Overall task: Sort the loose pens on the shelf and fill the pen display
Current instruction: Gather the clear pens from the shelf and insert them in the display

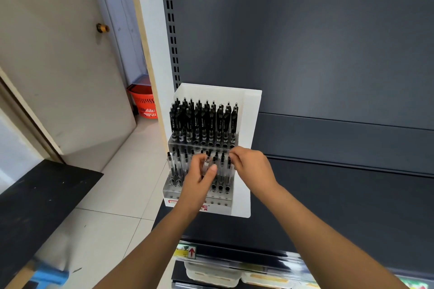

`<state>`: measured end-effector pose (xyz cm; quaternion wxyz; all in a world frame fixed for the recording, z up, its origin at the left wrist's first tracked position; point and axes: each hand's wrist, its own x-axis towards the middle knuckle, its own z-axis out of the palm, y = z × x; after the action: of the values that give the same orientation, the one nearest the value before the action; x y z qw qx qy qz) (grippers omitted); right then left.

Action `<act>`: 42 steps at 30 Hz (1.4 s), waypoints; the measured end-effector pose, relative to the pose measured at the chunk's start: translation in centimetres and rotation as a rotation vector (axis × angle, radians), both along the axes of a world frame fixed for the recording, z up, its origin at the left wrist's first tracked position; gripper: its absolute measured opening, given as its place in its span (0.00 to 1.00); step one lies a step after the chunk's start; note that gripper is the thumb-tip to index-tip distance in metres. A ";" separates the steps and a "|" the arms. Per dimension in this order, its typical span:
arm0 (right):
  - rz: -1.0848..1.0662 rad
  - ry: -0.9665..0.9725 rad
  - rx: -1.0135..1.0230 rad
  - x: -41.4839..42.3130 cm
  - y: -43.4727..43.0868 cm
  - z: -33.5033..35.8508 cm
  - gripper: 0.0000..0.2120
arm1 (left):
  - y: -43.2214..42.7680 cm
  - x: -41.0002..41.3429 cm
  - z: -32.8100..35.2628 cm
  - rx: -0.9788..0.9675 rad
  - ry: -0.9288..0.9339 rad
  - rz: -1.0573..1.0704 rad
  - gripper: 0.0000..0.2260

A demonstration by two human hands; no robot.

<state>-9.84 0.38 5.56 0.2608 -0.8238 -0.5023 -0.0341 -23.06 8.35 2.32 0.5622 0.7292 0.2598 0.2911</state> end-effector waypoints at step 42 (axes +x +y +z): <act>0.063 0.313 0.173 0.3 -2.4 3.2 0.05 | -0.3 1.0 1.8 0.426 0.086 0.088 0.10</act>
<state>-9.54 -2.03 8.80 0.4066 -0.7774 -0.4762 0.0596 -22.10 8.09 4.07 0.3704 0.8313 0.2477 0.3321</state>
